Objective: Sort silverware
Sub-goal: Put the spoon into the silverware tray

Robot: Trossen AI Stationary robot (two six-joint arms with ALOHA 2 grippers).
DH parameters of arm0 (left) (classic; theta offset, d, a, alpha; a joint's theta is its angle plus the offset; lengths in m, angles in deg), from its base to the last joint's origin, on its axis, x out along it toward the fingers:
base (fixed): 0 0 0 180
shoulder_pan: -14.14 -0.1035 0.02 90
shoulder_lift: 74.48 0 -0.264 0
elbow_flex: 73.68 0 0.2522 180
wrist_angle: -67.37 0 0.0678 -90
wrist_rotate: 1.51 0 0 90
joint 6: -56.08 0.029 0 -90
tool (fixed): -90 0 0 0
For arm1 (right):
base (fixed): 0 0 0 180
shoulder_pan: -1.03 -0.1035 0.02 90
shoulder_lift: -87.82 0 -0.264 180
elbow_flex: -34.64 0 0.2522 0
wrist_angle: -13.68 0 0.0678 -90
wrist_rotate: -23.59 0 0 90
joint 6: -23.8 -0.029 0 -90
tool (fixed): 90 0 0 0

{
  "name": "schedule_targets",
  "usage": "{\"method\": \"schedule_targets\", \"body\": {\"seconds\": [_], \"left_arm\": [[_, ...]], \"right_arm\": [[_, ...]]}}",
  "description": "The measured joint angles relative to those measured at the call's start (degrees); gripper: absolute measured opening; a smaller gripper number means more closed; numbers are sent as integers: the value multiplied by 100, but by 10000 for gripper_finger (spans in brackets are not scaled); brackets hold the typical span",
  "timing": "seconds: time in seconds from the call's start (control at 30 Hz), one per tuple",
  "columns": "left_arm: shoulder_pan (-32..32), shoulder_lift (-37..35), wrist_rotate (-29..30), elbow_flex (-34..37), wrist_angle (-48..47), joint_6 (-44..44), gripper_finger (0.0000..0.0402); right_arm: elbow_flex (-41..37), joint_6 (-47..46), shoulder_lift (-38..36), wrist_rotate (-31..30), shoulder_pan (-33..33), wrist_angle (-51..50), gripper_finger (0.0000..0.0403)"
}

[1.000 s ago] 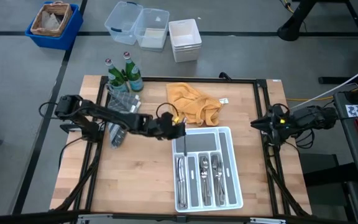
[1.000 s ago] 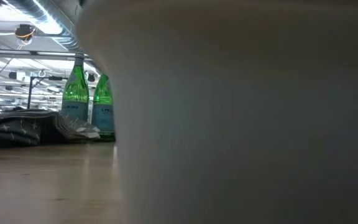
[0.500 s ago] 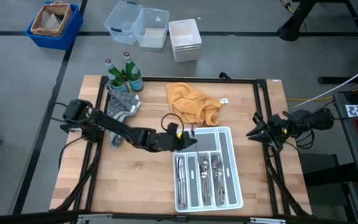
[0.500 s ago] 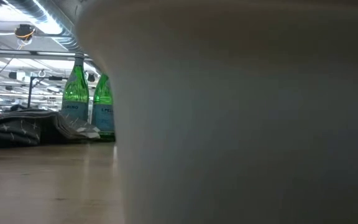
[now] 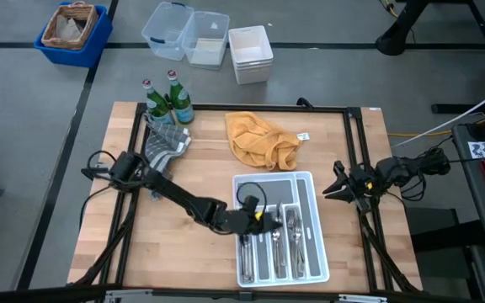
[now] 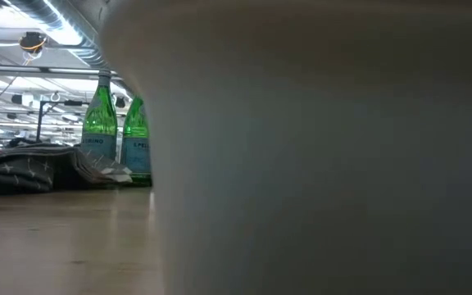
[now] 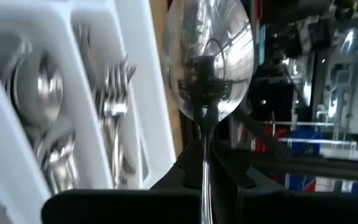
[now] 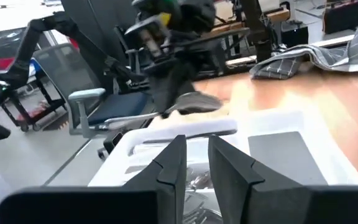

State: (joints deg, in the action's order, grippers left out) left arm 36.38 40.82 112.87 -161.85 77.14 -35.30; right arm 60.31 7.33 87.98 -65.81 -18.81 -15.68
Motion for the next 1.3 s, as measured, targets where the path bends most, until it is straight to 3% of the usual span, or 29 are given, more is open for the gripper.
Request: {"method": "schedule_targets", "body": {"seconds": [0.4, 0.67, 1.3], "left_arm": [[645, 609, 68, -397, -24, -229, 1], [507, 1112, 215, -665, -17, -296, 1], [253, 1364, 287, -671, -208, -85, 1]], "right_arm": [[-755, -429, 5, -407, 0, 644, 72], [-840, -321, 37, -498, 0, 935, 72], [-853, -580, 42, -441, 0, 882, 72]]}}
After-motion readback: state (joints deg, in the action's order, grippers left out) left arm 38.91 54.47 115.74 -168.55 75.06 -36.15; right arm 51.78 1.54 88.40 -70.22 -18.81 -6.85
